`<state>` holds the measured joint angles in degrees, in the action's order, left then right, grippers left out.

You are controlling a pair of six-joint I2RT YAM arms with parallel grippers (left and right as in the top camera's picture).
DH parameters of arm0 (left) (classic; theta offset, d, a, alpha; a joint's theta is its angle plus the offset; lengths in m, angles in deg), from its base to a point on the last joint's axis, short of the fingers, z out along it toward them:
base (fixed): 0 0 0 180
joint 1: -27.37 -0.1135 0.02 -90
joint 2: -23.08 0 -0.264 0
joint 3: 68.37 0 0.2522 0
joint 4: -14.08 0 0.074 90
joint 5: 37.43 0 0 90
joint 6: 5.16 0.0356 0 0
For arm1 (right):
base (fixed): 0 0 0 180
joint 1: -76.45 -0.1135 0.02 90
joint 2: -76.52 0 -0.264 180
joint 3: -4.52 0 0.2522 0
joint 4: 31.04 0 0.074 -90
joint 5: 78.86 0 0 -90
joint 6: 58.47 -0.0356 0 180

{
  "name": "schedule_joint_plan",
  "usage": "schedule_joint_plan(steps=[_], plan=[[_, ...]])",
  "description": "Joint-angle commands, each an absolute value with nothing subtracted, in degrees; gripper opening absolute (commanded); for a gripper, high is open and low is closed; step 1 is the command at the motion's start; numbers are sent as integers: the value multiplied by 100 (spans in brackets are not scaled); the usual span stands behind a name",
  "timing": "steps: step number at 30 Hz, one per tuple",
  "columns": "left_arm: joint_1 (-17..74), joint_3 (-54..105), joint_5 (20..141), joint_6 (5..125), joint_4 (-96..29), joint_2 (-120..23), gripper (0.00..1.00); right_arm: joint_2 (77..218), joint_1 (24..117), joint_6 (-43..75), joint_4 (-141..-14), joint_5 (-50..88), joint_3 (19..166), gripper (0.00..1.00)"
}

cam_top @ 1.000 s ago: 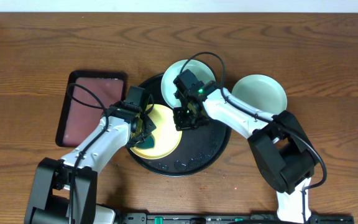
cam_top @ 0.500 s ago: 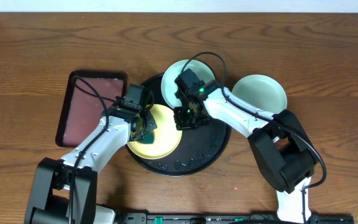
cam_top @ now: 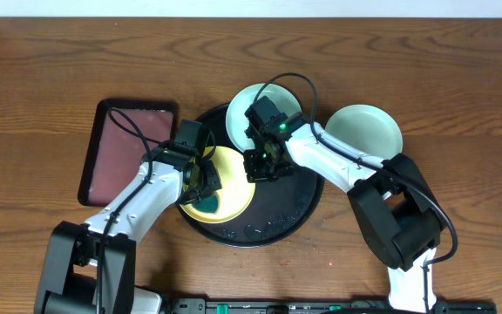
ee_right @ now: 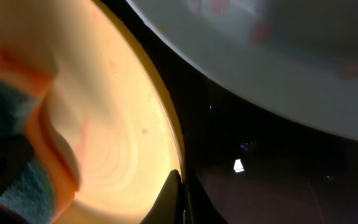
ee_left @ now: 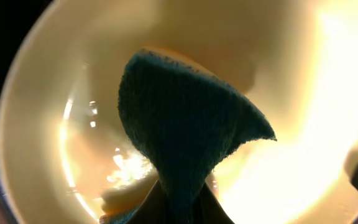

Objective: Clean dirty plates on tray and stack at the side
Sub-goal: 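Move the sponge back to the water tray with the left gripper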

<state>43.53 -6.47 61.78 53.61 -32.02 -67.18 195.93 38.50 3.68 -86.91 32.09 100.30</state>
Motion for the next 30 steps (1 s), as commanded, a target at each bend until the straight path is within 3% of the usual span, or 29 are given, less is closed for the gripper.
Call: schedule_joint_plan(steps=[1,11,13,14,18,21,25,30], plan=[[4274,-516,6541,5466,-3079,-6746,8,19773,3839,438,-8686,3220,10093,1],[3896,888,6541,6238,-3247,-6585,8,19773,3854,442,-8701,3263,10095,1],[3811,1021,6534,6369,-3234,-6519,8,19773,3861,457,-8701,3261,10093,6],[3732,1069,6469,6472,-3217,-6471,8,19773,3865,464,-8701,3263,10095,15],[3520,1071,5981,6489,-3313,-6419,8,19773,3865,484,-8688,3268,10095,20],[3256,1060,5474,6489,-3532,-6419,9,19770,3865,481,-8675,3266,10095,18],[3031,1028,5118,6489,-3669,-6421,9,19773,3865,451,-8662,3248,10095,1],[2878,1001,5077,6489,-3674,-6471,12,19770,3865,438,-8658,3241,10095,1]])
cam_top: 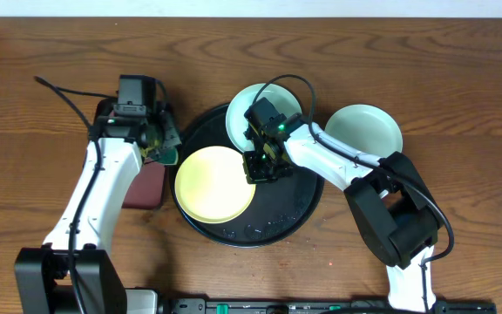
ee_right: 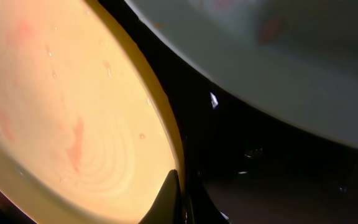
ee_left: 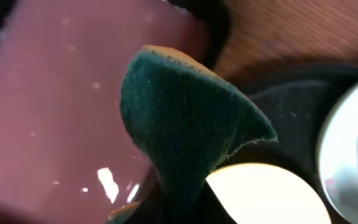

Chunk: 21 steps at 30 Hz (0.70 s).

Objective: Clean dirty plates on tray and stack at the side
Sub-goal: 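Move the sponge back to the water tray with the left gripper, then lift the yellow plate with the right gripper and stack it on the green plate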

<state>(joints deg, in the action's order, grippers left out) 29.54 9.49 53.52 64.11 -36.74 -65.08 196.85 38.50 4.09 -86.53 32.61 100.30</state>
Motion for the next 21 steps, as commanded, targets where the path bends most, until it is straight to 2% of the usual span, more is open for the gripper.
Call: schedule_joint_plan(steps=[1,4,8,15,21], plan=[[2878,1001,5026,6489,-3676,-6488,12,19770,3865,442,-8658,3257,10095,1],[2878,971,4991,6489,-3676,-6502,9,19716,3883,853,-8697,3582,10203,1],[2878,958,4991,6489,-3676,-6502,8,19362,3870,1061,-8815,3322,10275,1],[2878,958,4994,6487,-3678,-6502,8,18441,3848,1358,-8927,2481,10275,1],[2878,955,4994,6487,-3709,-6502,8,17799,3854,1450,-9230,1178,10275,1]])
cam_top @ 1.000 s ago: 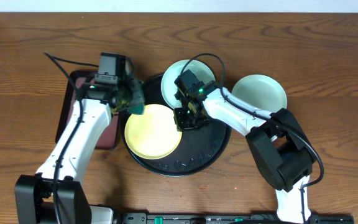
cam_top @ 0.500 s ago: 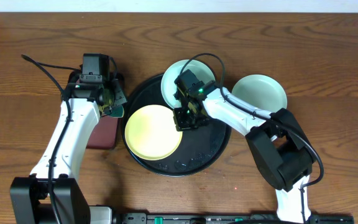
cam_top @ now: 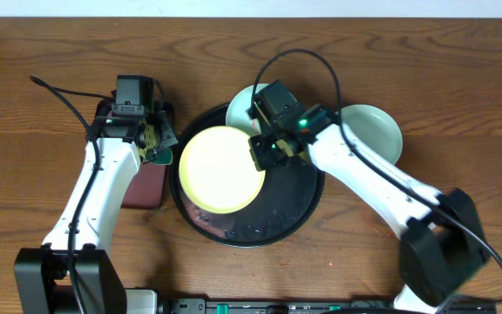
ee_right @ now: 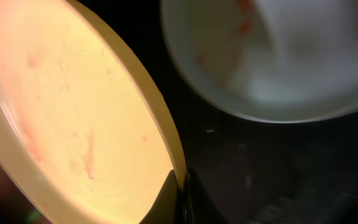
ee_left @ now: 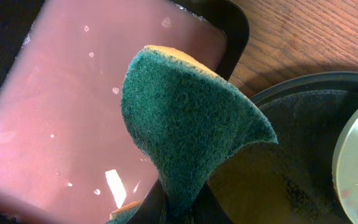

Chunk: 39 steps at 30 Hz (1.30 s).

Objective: Clean dirty plates on tray and stack at the side
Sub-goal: 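Lift the yellow plate with the right gripper and stack it on the green plate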

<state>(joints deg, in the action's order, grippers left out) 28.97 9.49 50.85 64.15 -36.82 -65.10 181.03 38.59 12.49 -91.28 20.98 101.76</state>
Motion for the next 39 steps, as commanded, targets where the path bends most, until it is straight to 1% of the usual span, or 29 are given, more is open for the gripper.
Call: schedule_joint_plan(steps=[1,11,19,24,27,30,34,39], plan=[[2878,958,4994,6487,-3715,-6502,7,17714,3854,1450,-9289,968,10275,1],[2878,942,4994,6487,-3713,-6502,7,17250,3798,1452,-9584,-332,10275,1],[2878,940,4994,6487,-3715,-6502,8,17200,3330,1727,-9694,-1595,10275,1],[2878,940,4994,6487,-3715,-6502,8,17198,3048,1725,-9705,-2588,10275,1],[2878,938,4994,6485,-3715,-6502,8,17198,2869,1721,-9678,-3499,10275,1],[2878,938,4994,6485,-3713,-6502,8,17198,2722,1677,-9661,-4131,10275,1],[2878,938,4994,6485,-3713,-6502,8,17198,2696,1522,-9646,-4461,10275,1],[2878,938,4994,6485,-3715,-6502,8,17198,2827,1098,-9661,-4446,10275,1]])
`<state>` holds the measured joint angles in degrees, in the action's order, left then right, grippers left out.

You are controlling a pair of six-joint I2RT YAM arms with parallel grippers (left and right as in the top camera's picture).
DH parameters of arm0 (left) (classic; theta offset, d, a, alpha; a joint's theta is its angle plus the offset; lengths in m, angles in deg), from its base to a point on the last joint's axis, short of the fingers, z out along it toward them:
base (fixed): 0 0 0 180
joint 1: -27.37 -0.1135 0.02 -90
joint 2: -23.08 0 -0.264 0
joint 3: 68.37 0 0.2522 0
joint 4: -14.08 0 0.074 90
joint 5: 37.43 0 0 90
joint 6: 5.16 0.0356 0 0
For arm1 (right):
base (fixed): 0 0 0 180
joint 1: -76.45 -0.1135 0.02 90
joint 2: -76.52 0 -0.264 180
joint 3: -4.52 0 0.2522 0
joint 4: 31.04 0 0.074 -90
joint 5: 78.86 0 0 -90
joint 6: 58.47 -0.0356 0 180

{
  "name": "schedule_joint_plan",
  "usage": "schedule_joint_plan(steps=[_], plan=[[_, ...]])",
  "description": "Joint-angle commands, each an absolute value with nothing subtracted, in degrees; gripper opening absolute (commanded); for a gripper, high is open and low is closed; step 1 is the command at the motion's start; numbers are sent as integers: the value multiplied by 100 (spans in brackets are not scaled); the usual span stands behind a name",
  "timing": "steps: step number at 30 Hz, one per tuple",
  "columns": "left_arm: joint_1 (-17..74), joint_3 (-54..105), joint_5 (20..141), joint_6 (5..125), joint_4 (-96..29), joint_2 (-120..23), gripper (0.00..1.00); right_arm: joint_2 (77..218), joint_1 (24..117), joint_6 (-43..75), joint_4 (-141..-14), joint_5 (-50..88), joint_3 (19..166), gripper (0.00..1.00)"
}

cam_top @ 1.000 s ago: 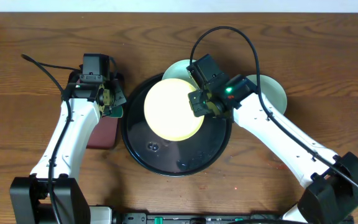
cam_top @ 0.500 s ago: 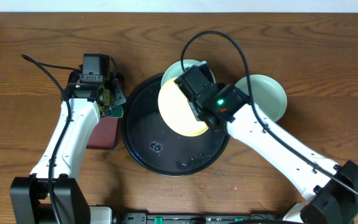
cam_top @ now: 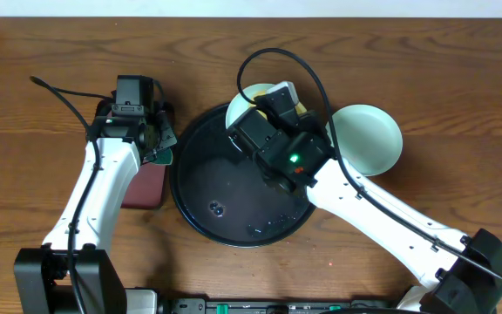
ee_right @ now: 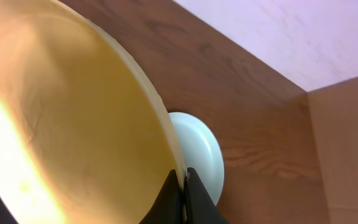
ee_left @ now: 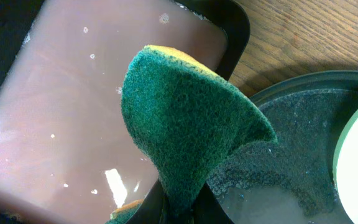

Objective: Clean dirty plates on tray and stack at the side
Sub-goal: 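Lift the yellow plate with the right gripper and stack it on the green plate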

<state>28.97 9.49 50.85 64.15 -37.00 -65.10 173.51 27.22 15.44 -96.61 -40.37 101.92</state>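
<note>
My right gripper point(ee_right: 183, 186) is shut on the rim of the yellow plate point(ee_right: 73, 124), holding it tilted up above the back right of the round black tray point(cam_top: 234, 201). In the overhead view the arm hides most of this plate. A pale green plate point(cam_top: 236, 112) lies at the tray's back edge. Another pale green plate point(cam_top: 369, 139) rests on the table to the right, seen past the yellow rim as well point(ee_right: 201, 155). My left gripper point(ee_left: 182, 211) is shut on a green sponge point(ee_left: 191, 124) over the corner of the basin.
A black rectangular basin point(ee_left: 235, 37) of pinkish water point(ee_left: 73, 124) sits left of the round tray. Wet patches and droplets point(cam_top: 216, 208) lie on the tray's floor. Brown wooden table all around, with a wall beyond its far edge.
The right gripper has carried the yellow plate from over the tray's left middle to its back right, higher and more on edge. The tray floor shows bare and wet. The left arm has not moved.
First the left gripper pressed the sponge on the yellow plate lying in the tray while the right gripper pinched its rim. Then the left gripper was at the basin with the sponge. After that the right gripper held the plate raised, and now it is beside the pale green plates.
</note>
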Motion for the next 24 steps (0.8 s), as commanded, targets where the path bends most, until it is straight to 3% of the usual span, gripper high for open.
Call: schedule_joint_plan(steps=[1,4,9,18,24], plan=[[2878,938,4994,6485,-3713,-6502,8,17198,2882,993,-9674,-4428,10275,1],[2878,938,4994,6487,-3715,-6502,8,17176,3162,772,-9707,-4072,10275,1],[2878,938,4991,6489,-3715,-6502,8,17038,4090,770,-9703,-2304,10275,1],[2878,938,4991,6489,-3693,-6502,8,17047,6700,954,-9764,564,10266,1],[2878,938,4991,6489,-3676,-6502,8,17454,7782,1146,-9993,1124,10235,1]])
